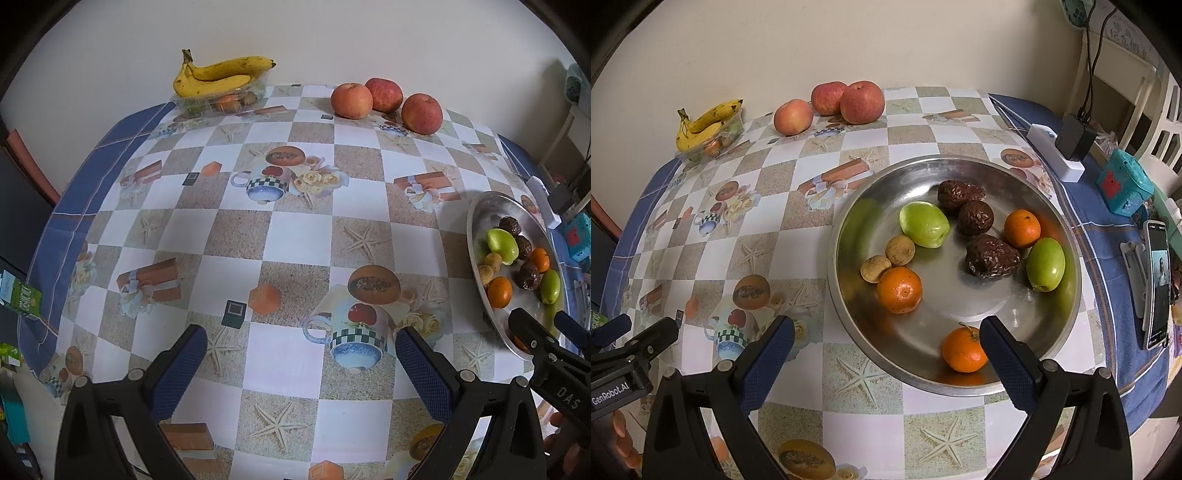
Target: Organize fruits
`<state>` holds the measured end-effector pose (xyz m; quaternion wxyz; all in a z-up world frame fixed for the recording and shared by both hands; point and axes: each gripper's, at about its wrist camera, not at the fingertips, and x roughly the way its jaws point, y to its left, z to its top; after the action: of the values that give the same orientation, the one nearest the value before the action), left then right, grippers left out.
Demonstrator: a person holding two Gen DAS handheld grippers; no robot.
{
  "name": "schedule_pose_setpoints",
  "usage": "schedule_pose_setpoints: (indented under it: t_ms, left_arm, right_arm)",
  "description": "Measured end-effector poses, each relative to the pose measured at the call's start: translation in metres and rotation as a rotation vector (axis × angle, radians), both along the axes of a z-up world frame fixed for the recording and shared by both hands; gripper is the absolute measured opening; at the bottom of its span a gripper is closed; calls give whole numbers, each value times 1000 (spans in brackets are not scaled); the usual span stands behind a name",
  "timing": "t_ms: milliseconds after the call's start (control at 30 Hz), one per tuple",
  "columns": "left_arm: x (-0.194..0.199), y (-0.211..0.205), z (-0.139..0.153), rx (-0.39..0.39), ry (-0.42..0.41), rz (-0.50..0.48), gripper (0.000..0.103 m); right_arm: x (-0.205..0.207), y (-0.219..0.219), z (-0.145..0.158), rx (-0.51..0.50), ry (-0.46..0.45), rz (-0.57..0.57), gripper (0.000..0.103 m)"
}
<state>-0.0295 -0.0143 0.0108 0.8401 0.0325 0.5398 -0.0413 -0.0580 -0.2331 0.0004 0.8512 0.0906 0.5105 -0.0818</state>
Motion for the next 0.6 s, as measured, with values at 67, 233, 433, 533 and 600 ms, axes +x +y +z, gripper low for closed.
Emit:
schedule_pose_setpoints:
  t_ms: [67,233,433,533,600]
  left_arm:
    - [0,1,0,0,2,0,103]
    - [0,0,-1,2,3,-1,103]
    - [0,0,-1,2,4,0,103]
    - [0,0,-1,2,3,-1,103]
    - [0,0,-1,3,4,-1,103]
  right_arm:
    - [0,0,0,1,1,1,100]
    - [0,1,0,2,3,0,100]
    - [0,0,0,2,2,0,100]
    - [0,1,0,4,2,-3,100]
    - [0,1,0,4,3,-1,100]
